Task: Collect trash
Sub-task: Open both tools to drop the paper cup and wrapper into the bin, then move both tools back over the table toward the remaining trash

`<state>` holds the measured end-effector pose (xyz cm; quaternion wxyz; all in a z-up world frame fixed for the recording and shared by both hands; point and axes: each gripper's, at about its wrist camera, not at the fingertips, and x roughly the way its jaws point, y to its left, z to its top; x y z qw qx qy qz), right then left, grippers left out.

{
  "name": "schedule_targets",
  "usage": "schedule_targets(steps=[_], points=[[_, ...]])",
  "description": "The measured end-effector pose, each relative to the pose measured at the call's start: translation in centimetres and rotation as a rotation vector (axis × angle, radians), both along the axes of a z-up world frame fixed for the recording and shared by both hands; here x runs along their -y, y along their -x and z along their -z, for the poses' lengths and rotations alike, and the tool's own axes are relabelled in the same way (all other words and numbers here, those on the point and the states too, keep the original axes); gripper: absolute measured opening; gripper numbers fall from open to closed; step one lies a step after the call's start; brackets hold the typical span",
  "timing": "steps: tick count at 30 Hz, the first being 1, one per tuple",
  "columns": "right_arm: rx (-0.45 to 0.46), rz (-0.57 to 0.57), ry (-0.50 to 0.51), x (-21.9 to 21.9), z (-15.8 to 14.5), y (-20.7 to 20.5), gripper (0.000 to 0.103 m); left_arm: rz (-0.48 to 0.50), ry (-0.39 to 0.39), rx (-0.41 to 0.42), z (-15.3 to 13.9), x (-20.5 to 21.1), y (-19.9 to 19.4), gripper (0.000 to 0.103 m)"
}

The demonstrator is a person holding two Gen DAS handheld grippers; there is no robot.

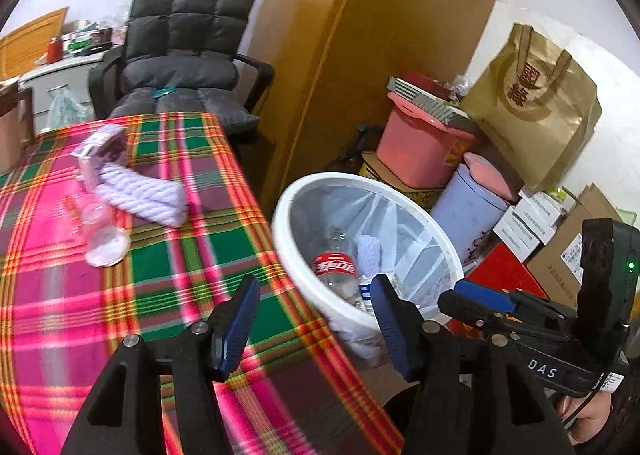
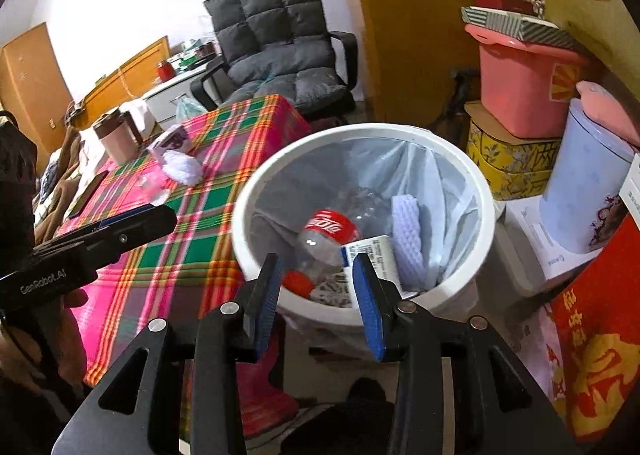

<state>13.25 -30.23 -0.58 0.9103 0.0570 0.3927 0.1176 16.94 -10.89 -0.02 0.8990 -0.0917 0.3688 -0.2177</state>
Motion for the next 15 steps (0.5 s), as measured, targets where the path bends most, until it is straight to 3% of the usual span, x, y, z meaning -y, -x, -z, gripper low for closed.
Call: schedule_targets(steps=[15], points=[[0.032, -0.086, -0.003, -3.2, -0.8, 1.0, 0.040, -0.089, -0.030, 0.028, -0.4, -4.5, 3.1, 0.057]])
